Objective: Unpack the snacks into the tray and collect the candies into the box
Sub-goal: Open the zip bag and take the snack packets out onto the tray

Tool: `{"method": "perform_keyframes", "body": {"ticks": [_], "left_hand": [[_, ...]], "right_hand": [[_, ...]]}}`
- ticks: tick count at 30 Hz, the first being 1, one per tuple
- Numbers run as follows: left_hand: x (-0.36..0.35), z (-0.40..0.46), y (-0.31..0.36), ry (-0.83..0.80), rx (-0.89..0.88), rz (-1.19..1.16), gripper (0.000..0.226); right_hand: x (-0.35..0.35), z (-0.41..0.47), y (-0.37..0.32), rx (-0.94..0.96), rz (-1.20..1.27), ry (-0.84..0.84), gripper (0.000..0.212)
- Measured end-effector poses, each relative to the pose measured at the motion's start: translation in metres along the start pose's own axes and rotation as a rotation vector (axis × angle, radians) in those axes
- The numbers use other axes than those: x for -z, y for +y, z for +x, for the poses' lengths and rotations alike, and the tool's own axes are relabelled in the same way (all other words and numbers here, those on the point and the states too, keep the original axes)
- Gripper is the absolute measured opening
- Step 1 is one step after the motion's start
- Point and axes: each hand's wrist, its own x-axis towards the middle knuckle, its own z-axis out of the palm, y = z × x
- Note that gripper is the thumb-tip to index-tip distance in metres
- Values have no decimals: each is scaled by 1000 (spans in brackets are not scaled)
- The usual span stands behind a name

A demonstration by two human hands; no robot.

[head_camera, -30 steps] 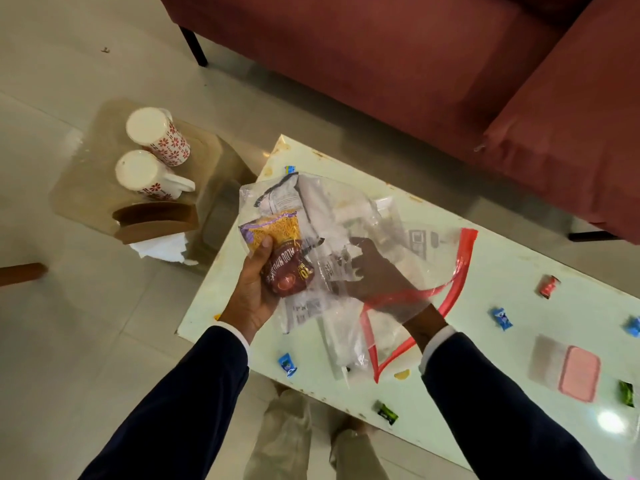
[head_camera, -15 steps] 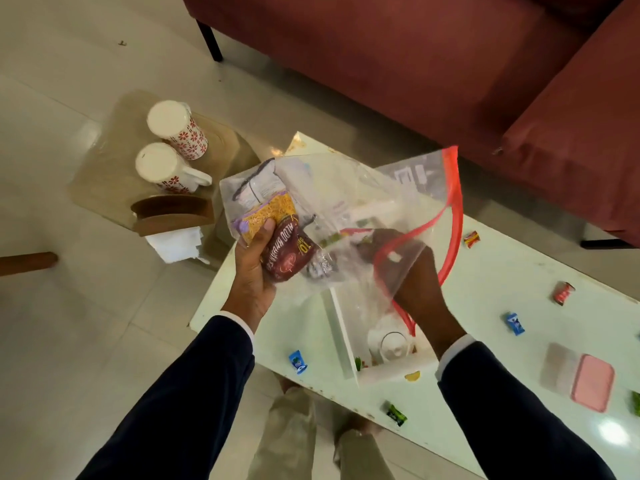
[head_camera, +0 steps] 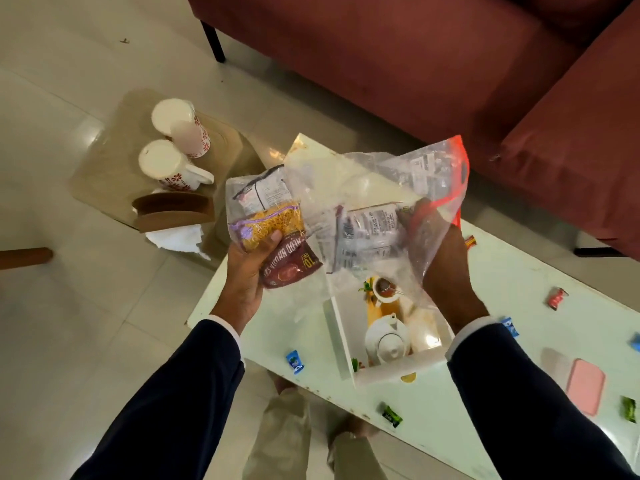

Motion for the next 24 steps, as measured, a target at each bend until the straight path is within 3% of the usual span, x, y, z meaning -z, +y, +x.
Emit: {"method": "perform_keyframes", "body": {"ticks": [1,2,3,5,7,8,11,17,21,24], "left_hand": [[1,-1,1,16,-3,12,69],[2,-1,3,25,-6,18,70],[3,-2,4,27,-11,23,70],[5,-4,8,37,-29,17,71],[7,-7,13,95,-35,-17,86],[9,-8,15,116,-32,-30,91],[19,-9,21,183,-2,-76,64],[35,-6,33,302,17,-168,61],[39,-2,36,319,-44,-194,57],[40,0,35,316,-59,-175,57]], "right_hand": [[-1,-1,-3,18,-51,34,23],[-2,4,-4,47,-177,89,36],[-2,10,-1,81,-189,119,30],[3,21,3,-18,-82,206,22],[12,34,12,-166,58,298,21],[18,37,16,-268,203,291,23],[35,38,30,-422,536,163,36],[64,47,57,-381,623,182,32],[67,70,69,-221,256,184,20],[50,98,72,-79,-193,37,22]]}}
